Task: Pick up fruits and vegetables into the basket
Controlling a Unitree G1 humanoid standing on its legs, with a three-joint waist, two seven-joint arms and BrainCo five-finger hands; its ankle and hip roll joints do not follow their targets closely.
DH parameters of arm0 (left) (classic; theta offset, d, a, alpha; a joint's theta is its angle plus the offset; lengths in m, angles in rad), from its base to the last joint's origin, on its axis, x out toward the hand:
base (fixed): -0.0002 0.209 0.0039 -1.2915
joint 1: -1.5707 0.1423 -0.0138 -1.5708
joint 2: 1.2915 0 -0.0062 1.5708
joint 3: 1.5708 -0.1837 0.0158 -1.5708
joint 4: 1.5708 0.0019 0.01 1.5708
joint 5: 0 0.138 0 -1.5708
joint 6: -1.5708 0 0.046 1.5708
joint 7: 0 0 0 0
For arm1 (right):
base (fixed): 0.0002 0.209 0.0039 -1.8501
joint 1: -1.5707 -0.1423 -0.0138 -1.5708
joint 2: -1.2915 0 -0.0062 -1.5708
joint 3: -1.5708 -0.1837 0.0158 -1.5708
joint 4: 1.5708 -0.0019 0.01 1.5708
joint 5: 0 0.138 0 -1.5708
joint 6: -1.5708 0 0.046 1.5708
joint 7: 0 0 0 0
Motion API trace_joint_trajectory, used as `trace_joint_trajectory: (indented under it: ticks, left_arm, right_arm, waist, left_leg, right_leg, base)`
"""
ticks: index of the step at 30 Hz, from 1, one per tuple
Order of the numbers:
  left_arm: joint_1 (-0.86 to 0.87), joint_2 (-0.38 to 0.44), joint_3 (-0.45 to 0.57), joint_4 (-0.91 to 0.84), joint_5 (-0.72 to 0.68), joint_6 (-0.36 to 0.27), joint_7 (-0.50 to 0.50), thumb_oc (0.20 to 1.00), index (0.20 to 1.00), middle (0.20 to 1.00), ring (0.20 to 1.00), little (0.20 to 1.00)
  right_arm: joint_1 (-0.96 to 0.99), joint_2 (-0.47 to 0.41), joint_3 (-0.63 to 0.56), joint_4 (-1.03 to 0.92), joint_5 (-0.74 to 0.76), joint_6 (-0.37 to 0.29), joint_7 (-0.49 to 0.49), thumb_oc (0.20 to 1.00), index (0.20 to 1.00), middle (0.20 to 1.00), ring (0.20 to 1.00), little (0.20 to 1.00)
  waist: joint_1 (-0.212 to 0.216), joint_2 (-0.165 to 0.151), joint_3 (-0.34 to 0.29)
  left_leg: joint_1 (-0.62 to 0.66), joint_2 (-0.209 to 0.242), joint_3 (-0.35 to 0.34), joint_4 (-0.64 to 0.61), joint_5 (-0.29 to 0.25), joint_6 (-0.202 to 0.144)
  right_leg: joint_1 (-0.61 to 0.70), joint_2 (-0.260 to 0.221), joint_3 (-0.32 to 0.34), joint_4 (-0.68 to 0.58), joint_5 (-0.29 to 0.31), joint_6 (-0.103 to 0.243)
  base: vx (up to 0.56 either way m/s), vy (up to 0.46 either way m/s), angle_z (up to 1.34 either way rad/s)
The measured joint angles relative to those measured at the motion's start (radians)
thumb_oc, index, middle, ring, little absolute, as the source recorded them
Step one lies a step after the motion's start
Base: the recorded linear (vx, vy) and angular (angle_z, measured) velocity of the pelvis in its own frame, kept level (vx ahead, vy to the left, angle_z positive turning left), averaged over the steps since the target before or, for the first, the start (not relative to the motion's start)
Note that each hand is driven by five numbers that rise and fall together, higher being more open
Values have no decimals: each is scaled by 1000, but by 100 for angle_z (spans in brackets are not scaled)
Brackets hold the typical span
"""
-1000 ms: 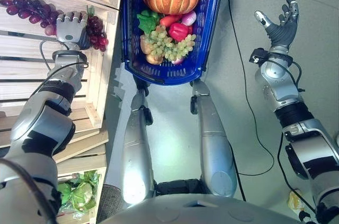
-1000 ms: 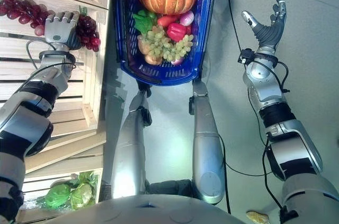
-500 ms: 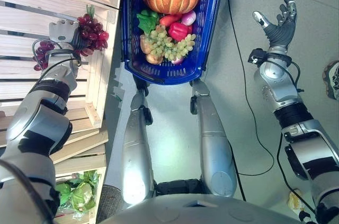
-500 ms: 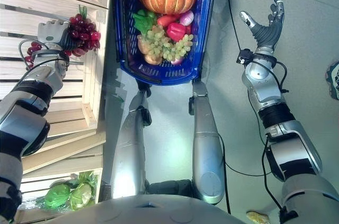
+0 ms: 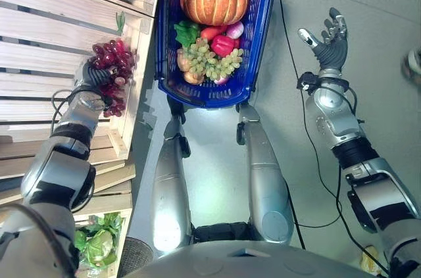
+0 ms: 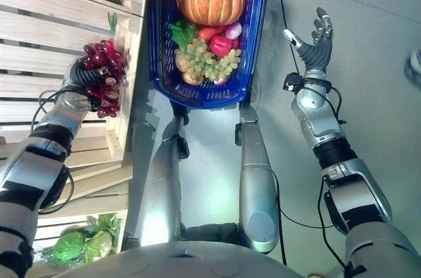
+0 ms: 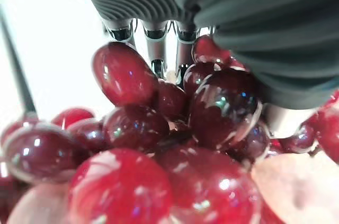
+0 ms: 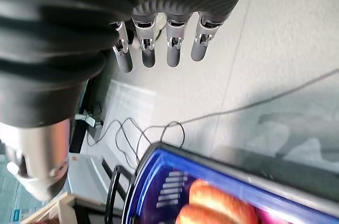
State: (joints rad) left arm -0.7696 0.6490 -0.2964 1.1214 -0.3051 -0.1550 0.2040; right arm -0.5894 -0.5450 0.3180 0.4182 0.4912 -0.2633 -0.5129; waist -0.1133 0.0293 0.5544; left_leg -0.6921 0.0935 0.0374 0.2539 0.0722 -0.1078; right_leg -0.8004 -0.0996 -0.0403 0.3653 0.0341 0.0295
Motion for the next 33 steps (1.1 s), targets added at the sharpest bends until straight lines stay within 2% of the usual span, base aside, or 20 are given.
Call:
trace_joint_trajectory:
  ticks: [7, 10, 14, 23, 27, 32, 33]
  left_arm:
    - [89, -53, 120, -177, -389, -116, -173, 200, 200, 200, 200, 200]
    - [130, -87, 143, -251, -506, -157, -214, 200, 200, 200, 200, 200]
    - [160, -95, 156, -333, -590, -206, -237, 200, 200, 200, 200, 200]
    - [188, -137, 189, -577, -596, -329, -253, 200, 200, 200, 200, 200]
    - [199, -168, 193, -688, -549, -334, -258, 200, 200, 200, 200, 200]
    - [201, -172, 188, -806, -483, -334, -259, 200, 200, 200, 200, 200]
    - [203, -171, 185, -848, -474, -330, -258, 200, 200, 200, 200, 200]
  right_arm:
    - [42, 31, -10, -38, -4, -1, 47, 1000, 1000, 1000, 1000, 1000]
    - [52, 53, -28, -39, -4, -3, 78, 1000, 1000, 1000, 1000, 1000]
    - [64, 56, -33, -77, -7, -22, 113, 1000, 1000, 1000, 1000, 1000]
    - [86, 69, -47, -210, -48, -31, 182, 1000, 1000, 1000, 1000, 1000]
    - [86, 82, -46, -269, -76, -32, 224, 1000, 1000, 1000, 1000, 1000]
    - [83, 81, -47, -350, -88, -29, 267, 1000, 1000, 1000, 1000, 1000]
    - [83, 77, -46, -371, -87, -19, 300, 1000, 1000, 1000, 1000, 1000]
  waist:
    - [31, 0, 0]
    - [38, 0, 0]
    - [43, 0, 0]
    - [66, 1, 0]
    - [70, 1, 0]
    - [71, 2, 1]
    - [73, 2, 1]
  left_leg:
    - [8, -2, -3, -1, 3, 0]
    - [26, -3, -4, -8, 4, 1]
    - [37, -4, -3, -16, 6, 1]
    - [46, -6, -3, -16, 8, 2]
    - [48, -6, -1, -17, 8, 2]
    - [50, -6, 2, -17, 8, 2]
    - [51, -6, 3, -19, 8, 2]
  right_leg:
    - [9, -1, -2, 1, -1, 1]
    - [25, -4, -4, 0, -1, 1]
    - [32, -5, -5, 0, -2, 1]
    - [40, -7, -5, 3, -2, 2]
    - [41, -7, -4, 4, -2, 2]
    - [40, -8, -2, 4, -2, 2]
    - [40, -8, -2, 4, -2, 2]
  base:
    - [0, 0, 0]
    - [0, 0, 0]
    - [0, 0, 0]
    - [0, 0, 0]
    - [0, 0, 0]
    - [0, 0, 0]
    - [0, 0, 0]
